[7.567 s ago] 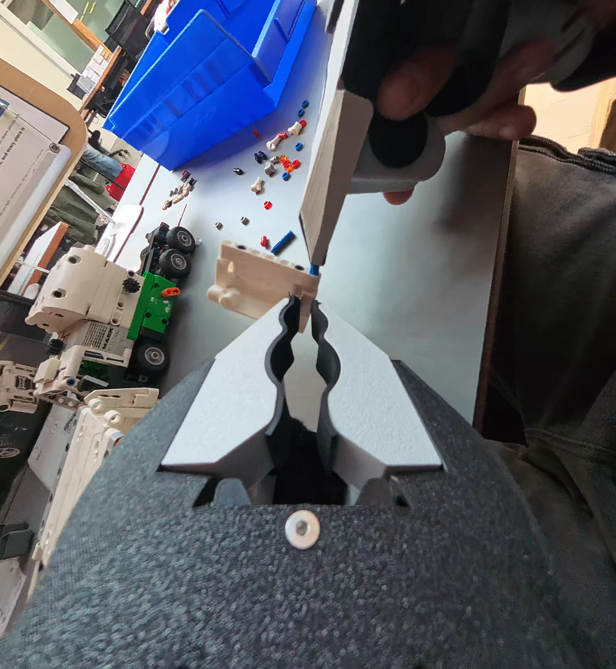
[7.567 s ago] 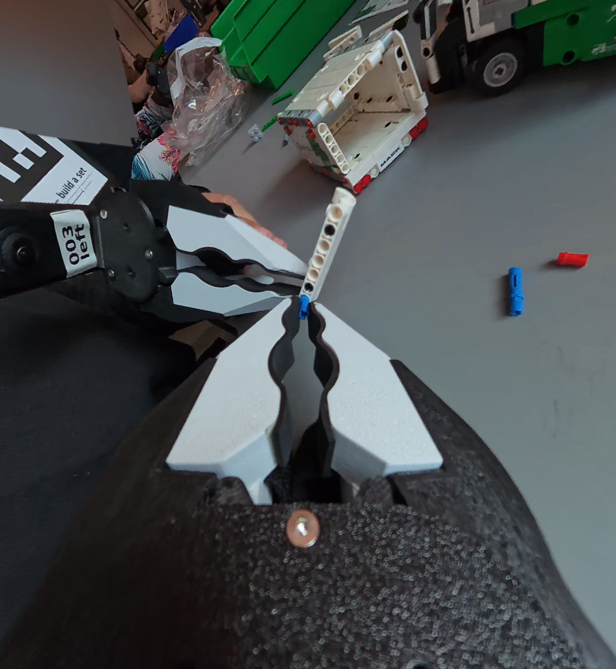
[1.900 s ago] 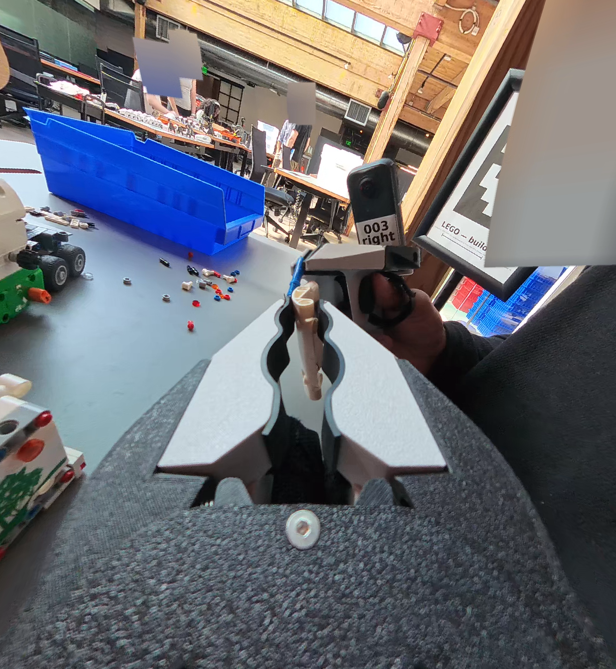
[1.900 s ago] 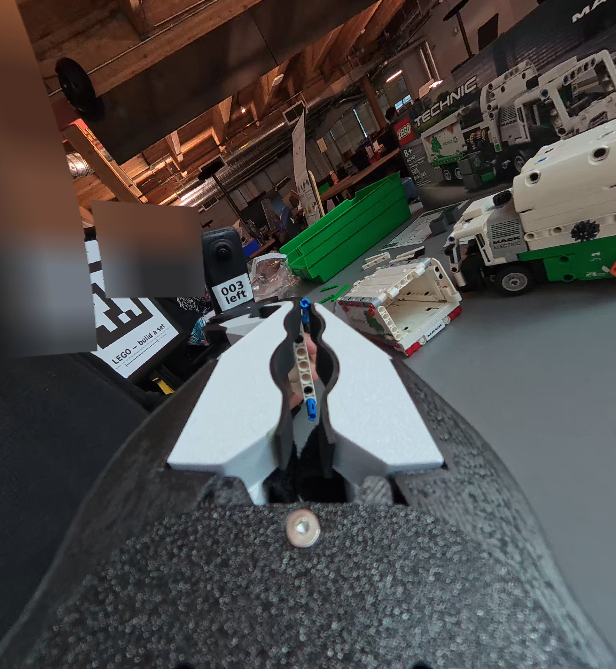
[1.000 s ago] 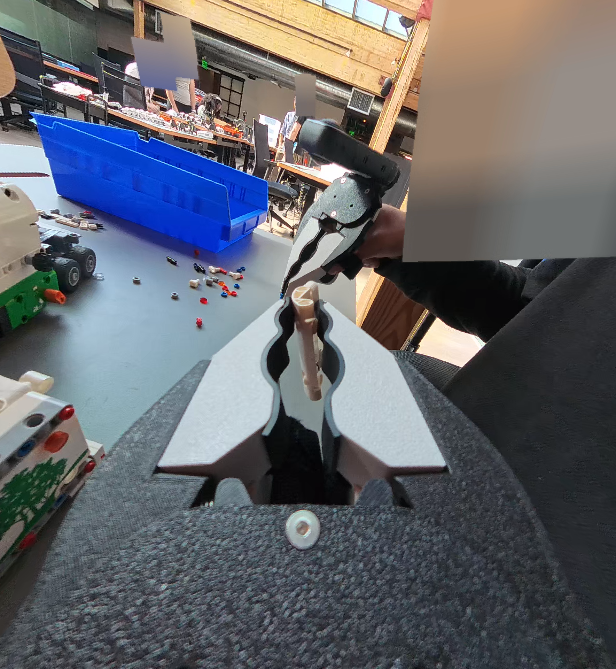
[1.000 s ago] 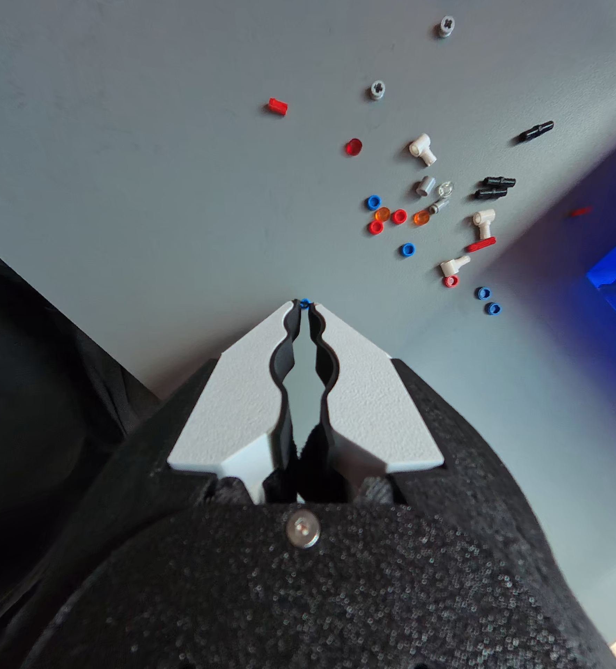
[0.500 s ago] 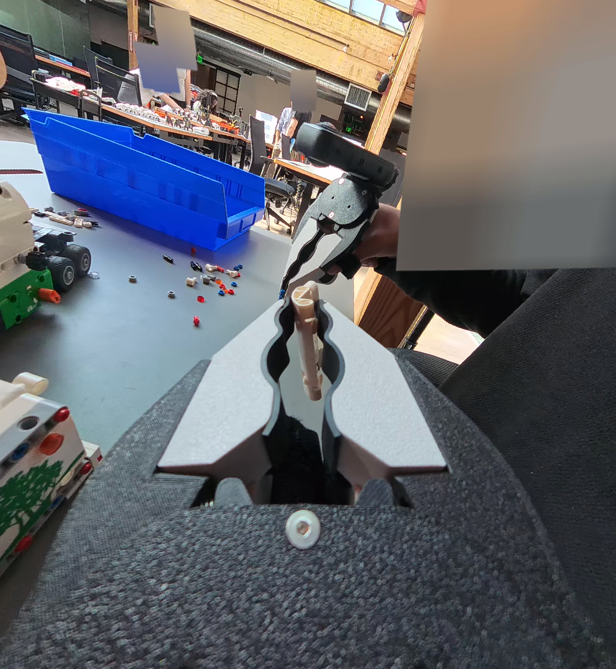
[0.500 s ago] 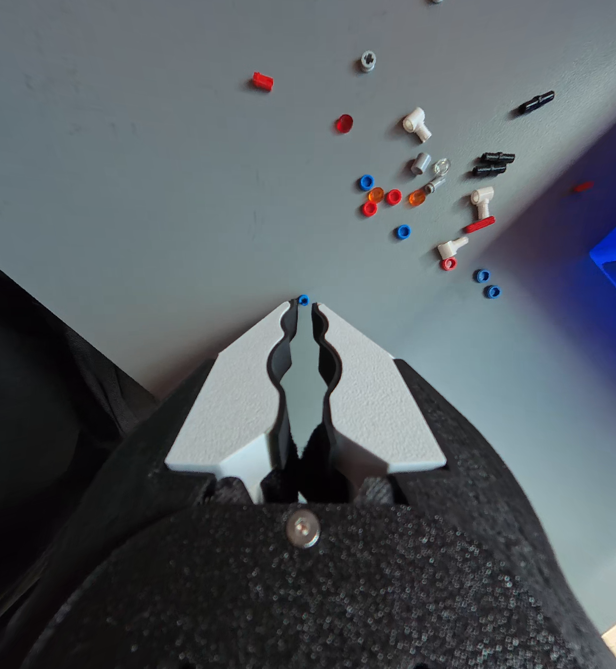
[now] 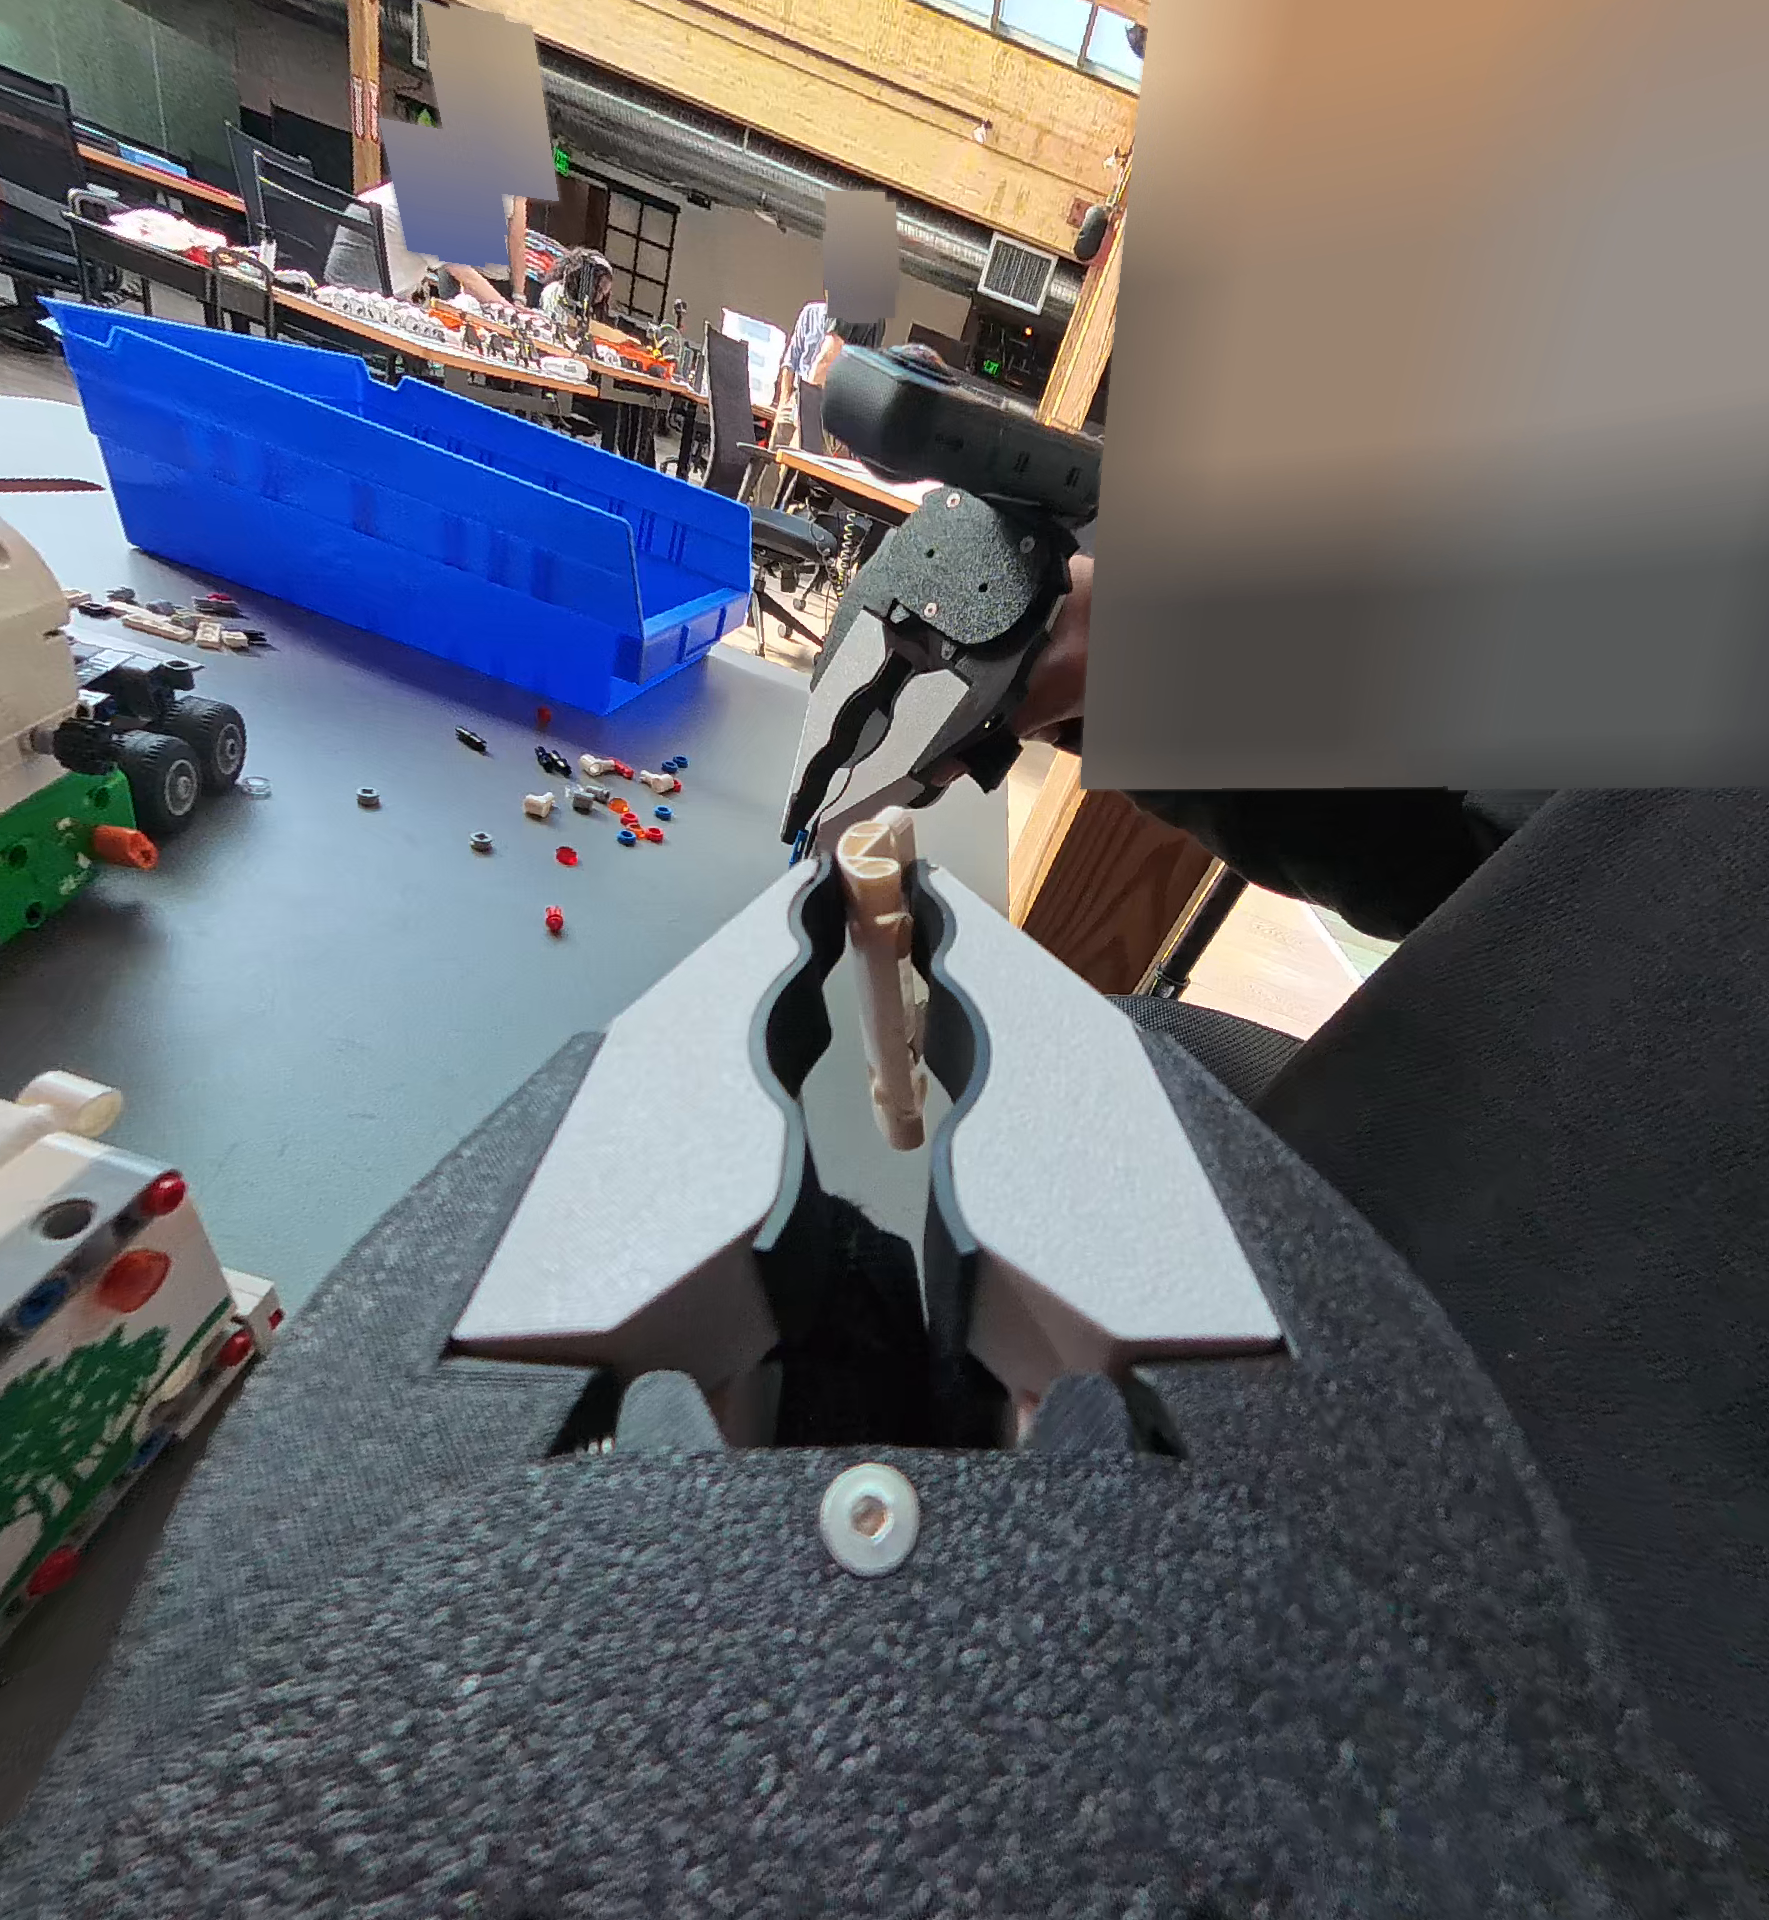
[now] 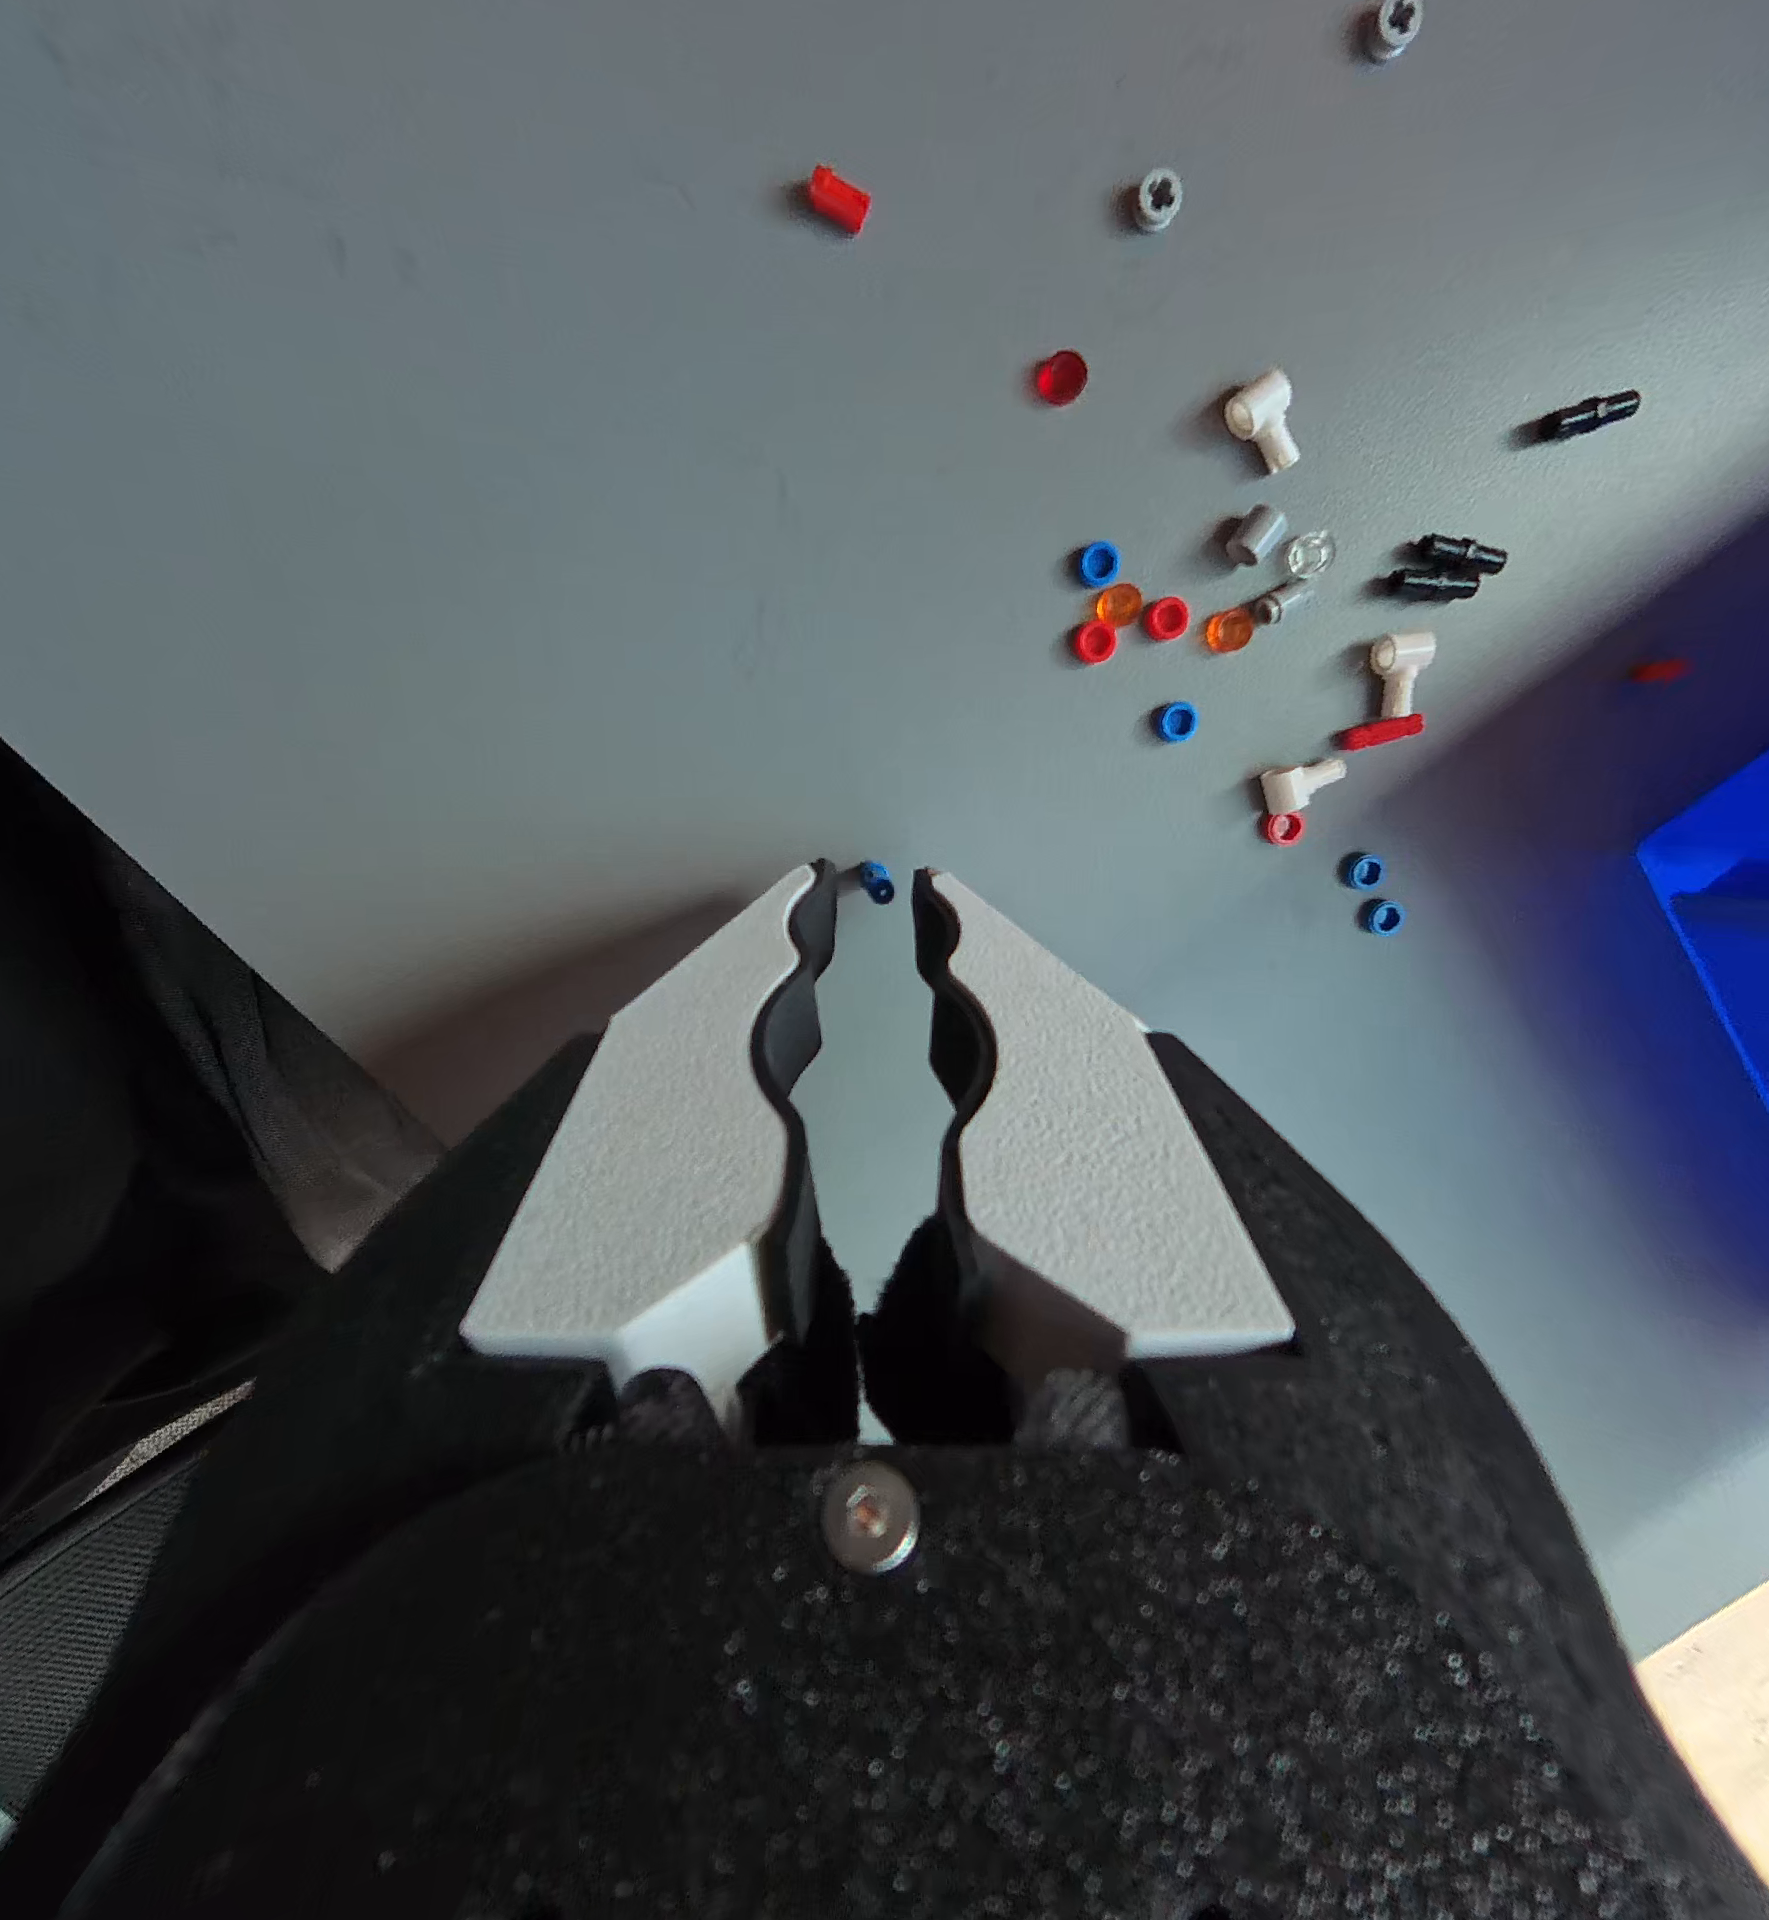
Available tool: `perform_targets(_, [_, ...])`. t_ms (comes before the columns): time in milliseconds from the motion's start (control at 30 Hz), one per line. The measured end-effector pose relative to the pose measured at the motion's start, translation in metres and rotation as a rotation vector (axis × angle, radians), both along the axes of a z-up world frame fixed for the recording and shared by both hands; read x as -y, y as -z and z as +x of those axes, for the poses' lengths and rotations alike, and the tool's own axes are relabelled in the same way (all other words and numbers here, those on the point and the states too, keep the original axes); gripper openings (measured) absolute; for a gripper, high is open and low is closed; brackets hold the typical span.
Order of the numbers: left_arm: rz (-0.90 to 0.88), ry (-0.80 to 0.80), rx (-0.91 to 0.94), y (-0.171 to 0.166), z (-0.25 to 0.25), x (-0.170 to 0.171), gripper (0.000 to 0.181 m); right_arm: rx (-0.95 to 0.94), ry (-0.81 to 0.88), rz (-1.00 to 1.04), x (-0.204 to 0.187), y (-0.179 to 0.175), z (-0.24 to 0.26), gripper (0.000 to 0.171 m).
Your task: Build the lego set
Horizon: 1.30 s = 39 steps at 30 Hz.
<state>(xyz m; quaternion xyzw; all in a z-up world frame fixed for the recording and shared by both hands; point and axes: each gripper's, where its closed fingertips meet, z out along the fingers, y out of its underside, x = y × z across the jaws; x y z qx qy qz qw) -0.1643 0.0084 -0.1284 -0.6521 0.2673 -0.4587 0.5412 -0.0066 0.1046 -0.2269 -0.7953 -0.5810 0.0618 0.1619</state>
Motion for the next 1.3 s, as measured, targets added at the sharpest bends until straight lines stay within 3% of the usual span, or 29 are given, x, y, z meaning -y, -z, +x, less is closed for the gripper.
perform_targets(33, [0.000,0.000,0.001,0.000,0.000,0.000,0.009,0.005,-0.005,-0.005,0.000,0.001,0.000,0.013])
perform_targets(400, [-0.005,0.003,0.009,0.000,-0.001,-0.001,0.009,-0.060,-0.016,0.005,-0.002,-0.008,-0.010,0.003])
perform_targets(500, [-0.025,0.007,0.073,-0.005,-0.006,-0.003,0.009,-0.363,-0.026,-0.017,0.009,-0.045,-0.051,0.003])
perform_targets(633, [-0.086,0.016,0.225,-0.014,-0.020,-0.009,0.009,-0.975,-0.063,-0.185,0.049,-0.111,-0.122,0.002])
perform_targets(833, [-0.101,0.015,0.261,-0.015,-0.024,-0.011,0.009,-1.309,-0.056,-0.306,0.076,-0.127,-0.166,0.002])
perform_targets(1300, [-0.096,0.015,0.244,-0.014,-0.021,-0.010,0.009,-1.332,-0.044,-0.235,0.080,-0.124,-0.177,0.002])
